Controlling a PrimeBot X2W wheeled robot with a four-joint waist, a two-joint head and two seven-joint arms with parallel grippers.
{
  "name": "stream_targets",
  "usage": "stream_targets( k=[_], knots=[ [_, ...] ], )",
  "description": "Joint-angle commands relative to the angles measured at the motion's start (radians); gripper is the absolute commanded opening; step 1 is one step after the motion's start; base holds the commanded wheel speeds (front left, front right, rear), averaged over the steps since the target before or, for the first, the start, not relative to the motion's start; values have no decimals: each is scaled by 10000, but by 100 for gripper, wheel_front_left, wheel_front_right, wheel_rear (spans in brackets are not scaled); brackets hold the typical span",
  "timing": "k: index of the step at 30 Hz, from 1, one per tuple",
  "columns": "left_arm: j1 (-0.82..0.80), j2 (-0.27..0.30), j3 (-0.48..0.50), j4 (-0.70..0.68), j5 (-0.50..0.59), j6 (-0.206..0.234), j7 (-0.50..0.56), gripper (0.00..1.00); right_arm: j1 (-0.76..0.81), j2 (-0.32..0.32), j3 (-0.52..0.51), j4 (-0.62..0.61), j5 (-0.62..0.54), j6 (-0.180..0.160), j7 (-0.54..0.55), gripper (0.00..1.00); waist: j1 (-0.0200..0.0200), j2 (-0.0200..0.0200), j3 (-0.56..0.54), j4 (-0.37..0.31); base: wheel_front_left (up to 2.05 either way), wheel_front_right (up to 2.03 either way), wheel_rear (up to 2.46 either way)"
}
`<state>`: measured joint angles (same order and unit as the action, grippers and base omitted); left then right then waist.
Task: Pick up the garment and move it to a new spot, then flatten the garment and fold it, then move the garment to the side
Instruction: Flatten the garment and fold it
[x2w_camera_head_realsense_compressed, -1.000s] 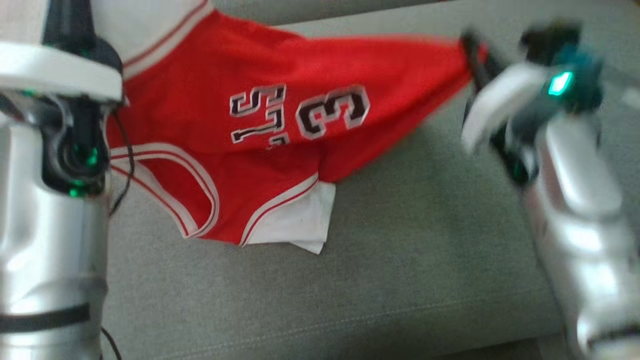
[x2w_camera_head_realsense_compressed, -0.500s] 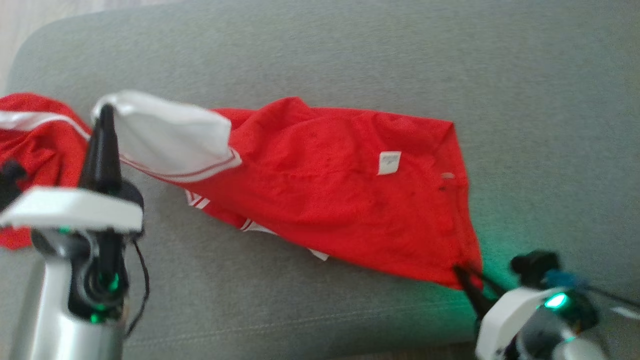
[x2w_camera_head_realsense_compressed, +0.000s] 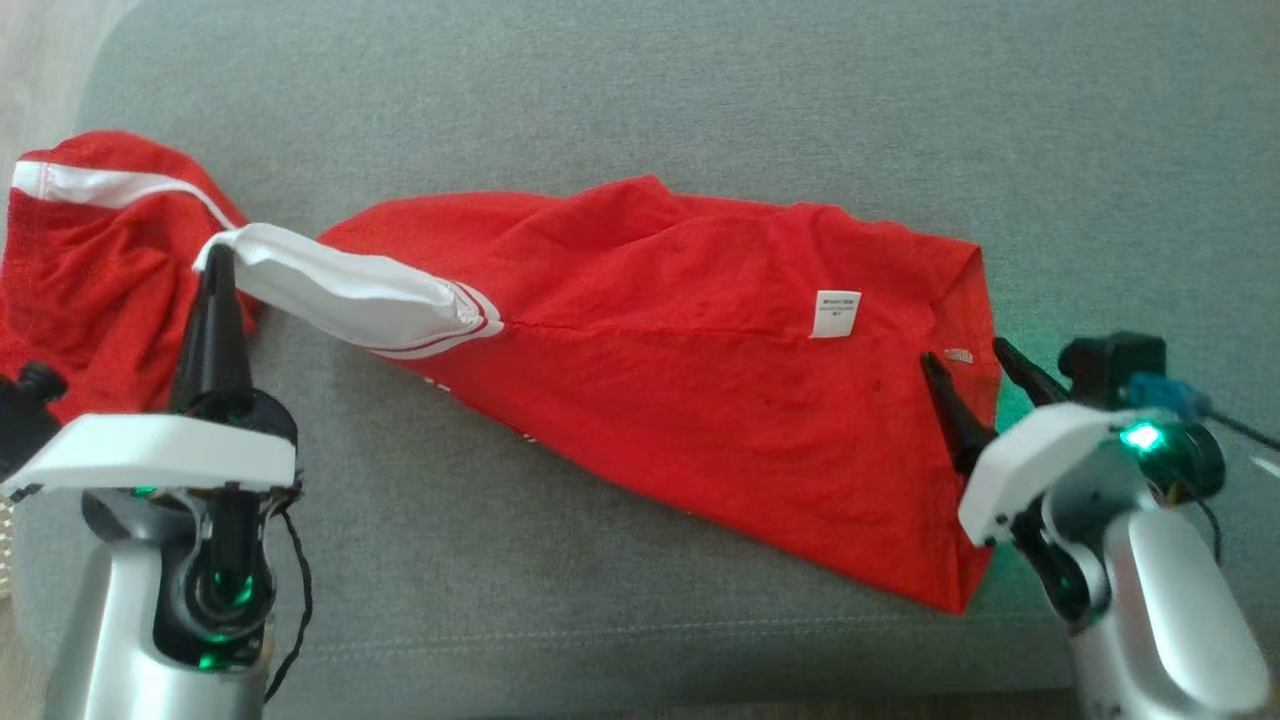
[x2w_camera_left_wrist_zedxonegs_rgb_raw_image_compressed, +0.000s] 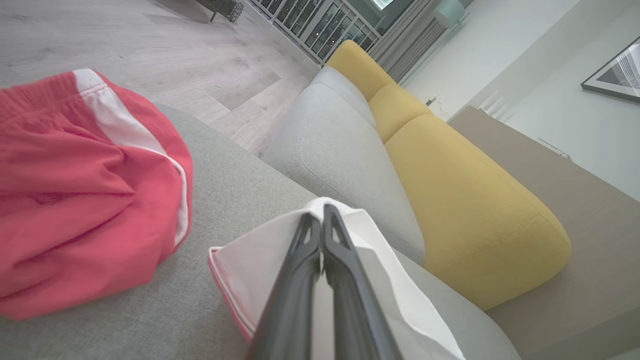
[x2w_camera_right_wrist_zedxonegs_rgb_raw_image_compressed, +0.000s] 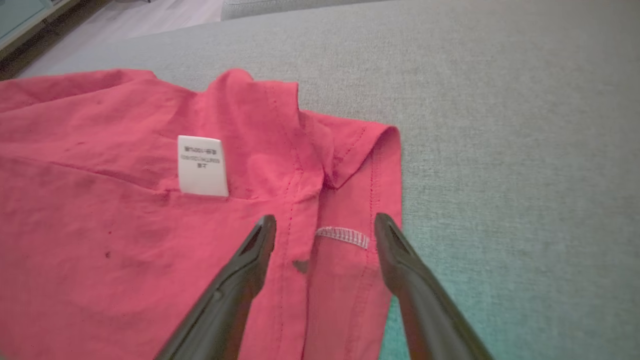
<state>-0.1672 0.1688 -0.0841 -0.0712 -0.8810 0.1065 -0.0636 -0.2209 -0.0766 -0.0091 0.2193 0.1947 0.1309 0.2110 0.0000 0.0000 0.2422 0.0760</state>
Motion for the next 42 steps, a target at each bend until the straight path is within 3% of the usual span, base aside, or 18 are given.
stream_targets(
  k=[1, 9, 10, 12, 14, 16, 18, 30, 37, 42],
  knots=[
    [-332, 169, 330, -285, 131, 15, -91, 0, -561, 104, 164, 136, -10, -2, -134, 100, 0, 0, 30, 49, 0, 0, 0],
    [-401, 117, 120, -90, 251, -27, -158, 0, -1795, 242, 130, 2141, 1770, -2, -118, 100, 0, 0, 13, 224, 0, 0, 0],
    [-411, 106, 87, -67, 265, -32, -162, 0, -1876, 247, 150, 2318, 2003, -2, -54, 95, 0, 0, -3, 253, 0, 0, 0],
    [-430, 87, 33, -24, 286, -46, -175, 0, -1996, 252, 212, 2580, 2458, -2, 36, 80, 0, 0, -37, 298, 0, 0, 0],
    [-441, 67, 1, 21, 298, -49, -198, 0, -2079, 255, 287, 2744, 2706, -2, 12, 50, 0, 0, -74, 327, 0, 0, 0],
    [-440, 51, -24, 69, 308, -52, -224, 0, -2134, 256, 335, 2809, 2921, -2, -59, 36, 0, 0, -128, 342, 0, 0, 0],
    [-417, 45, -40, 121, 315, -56, -247, 0, -2151, 255, 425, 2796, 3038, -2, -131, 0, 0, 0, -204, 337, 0, 0, 0],
    [-919, 65, 215, -10, -81, -361, -394, 0, -2291, -321, 77, 1471, 3797, -2, -480, 0, 0, 0, -981, 66, 0, 0, 0],
    [-3497, 543, 340, 184, -625, -320, 787, 0, -3885, -630, -953, 213, 4632, -2, 902, 0, 0, 0, -1130, -399, 0, 0, 0],
    [-6033, 555, 330, 1419, -909, -240, 1329, 0, -5463, -661, -1455, 504, 4532, -2, 2126, 0, 0, 0, -857, -636, 0, 0, 0]
  ],
)
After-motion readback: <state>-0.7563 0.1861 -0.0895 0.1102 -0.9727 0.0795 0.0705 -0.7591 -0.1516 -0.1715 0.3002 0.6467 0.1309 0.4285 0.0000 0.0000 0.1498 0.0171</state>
